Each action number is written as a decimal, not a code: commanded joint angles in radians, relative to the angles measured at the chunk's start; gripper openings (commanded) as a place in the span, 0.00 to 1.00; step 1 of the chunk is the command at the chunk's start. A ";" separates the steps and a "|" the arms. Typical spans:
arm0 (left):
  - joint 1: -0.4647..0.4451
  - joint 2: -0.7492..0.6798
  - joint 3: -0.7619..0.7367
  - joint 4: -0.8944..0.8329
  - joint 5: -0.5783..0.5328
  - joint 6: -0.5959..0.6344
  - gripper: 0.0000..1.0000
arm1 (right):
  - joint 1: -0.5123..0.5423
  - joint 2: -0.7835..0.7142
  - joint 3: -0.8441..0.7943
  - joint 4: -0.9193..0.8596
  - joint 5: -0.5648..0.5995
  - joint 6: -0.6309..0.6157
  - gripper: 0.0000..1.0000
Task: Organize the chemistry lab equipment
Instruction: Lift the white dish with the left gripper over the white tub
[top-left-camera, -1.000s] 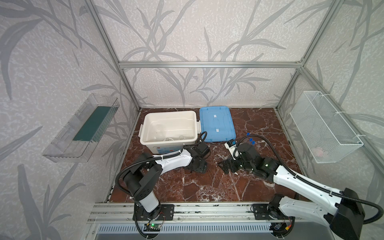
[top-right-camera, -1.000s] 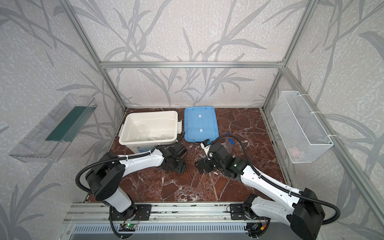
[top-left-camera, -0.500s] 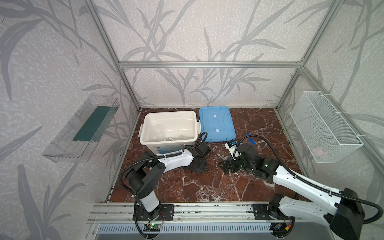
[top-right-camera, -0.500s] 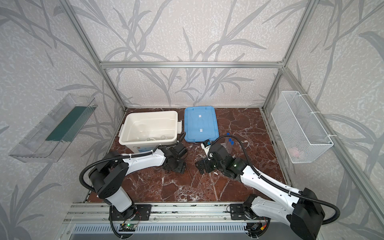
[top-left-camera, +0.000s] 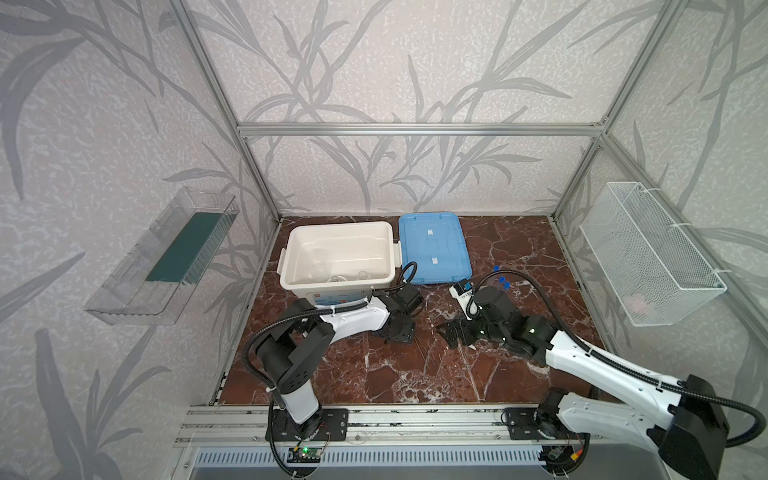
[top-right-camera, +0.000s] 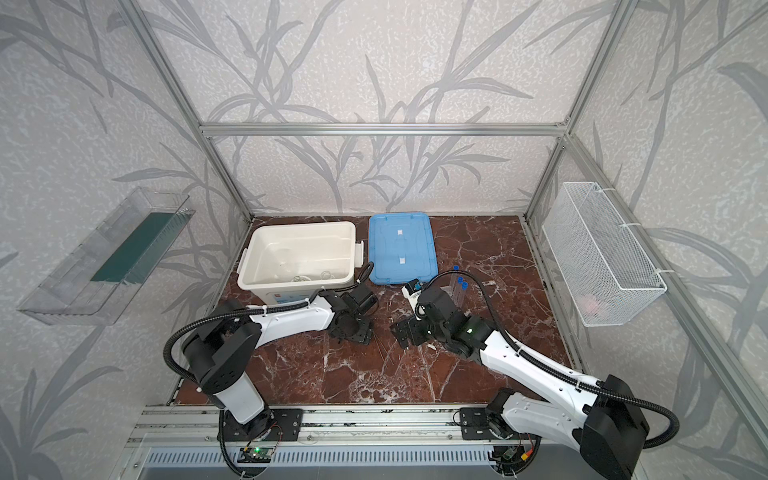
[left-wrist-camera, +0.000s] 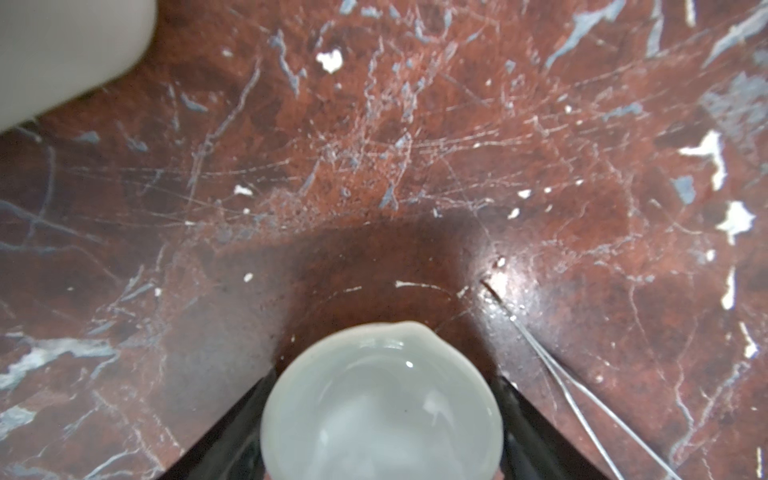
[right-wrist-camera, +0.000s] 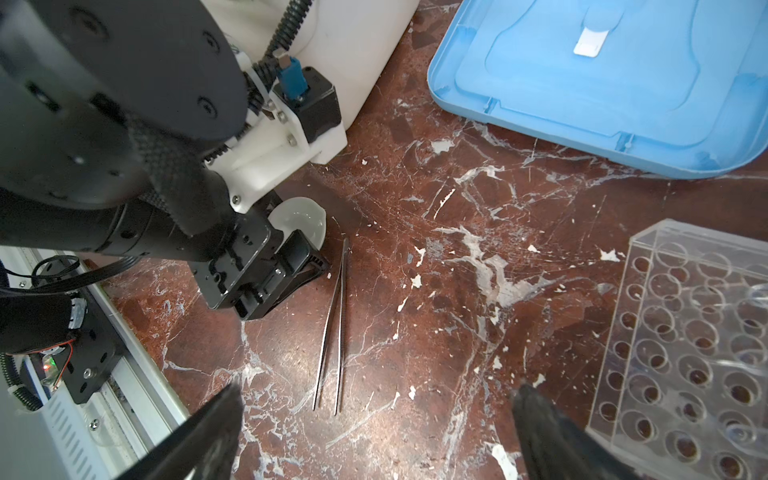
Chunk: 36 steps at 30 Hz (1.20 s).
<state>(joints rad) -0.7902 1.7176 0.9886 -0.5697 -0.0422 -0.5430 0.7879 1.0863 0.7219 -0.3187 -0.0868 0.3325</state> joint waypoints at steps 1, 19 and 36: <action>-0.006 0.014 0.018 -0.005 -0.032 -0.008 0.80 | -0.003 0.007 -0.007 0.004 0.012 0.001 0.99; -0.008 0.016 0.016 -0.002 -0.039 -0.011 0.71 | -0.003 0.018 -0.008 0.009 0.009 0.002 0.99; -0.013 -0.066 0.025 -0.020 -0.032 -0.035 0.62 | -0.003 0.023 0.002 0.003 -0.002 0.002 1.00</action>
<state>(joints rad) -0.7940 1.7027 1.0000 -0.5690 -0.0586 -0.5549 0.7879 1.1191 0.7219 -0.3187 -0.0872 0.3325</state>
